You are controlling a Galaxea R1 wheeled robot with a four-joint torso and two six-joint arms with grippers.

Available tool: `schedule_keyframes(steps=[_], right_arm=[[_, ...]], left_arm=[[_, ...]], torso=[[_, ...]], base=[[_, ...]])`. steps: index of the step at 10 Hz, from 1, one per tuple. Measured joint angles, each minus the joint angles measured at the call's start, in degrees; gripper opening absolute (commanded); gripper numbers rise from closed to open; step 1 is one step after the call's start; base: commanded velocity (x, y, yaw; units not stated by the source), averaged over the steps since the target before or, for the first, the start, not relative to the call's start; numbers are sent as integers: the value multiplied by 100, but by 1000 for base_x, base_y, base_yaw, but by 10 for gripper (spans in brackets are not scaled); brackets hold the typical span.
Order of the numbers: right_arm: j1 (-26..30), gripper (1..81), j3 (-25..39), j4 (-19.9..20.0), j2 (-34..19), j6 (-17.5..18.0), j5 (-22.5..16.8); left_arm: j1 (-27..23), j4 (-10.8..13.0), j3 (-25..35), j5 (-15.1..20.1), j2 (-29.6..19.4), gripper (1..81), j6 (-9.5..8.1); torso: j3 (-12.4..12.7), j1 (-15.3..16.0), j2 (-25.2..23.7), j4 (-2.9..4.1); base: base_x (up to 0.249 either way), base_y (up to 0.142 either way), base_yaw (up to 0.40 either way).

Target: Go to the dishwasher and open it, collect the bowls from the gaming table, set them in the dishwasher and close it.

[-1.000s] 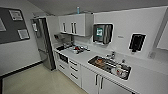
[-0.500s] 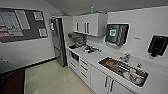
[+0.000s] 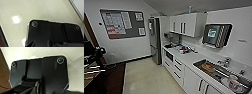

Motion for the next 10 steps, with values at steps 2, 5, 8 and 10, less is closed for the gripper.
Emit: schedule_keyframes(steps=[2, 5, 8, 10], right_arm=[[2, 811, 0, 2, 2, 0, 26], [-30, 811, 0, 2, 2, 0, 166], [-30, 811, 0, 0, 5, 0, 174], [-26, 811, 0, 2, 18, 0, 179]], left_arm=[[0, 0, -6, 2, 0, 811, -2], [-2, 2, -83, 10, 5, 811, -2], [-2, 2, -277, 21, 129, 811, -5], [0, 2, -279, 38, 149, 811, -2]], torso=[[0, 0, 0, 0], [0, 0, 0, 0], [0, 0, 0, 0], [0, 0, 0, 0]], base=[[0, 0, 363], [0, 0, 363], [0, 0, 363], [0, 0, 363]])
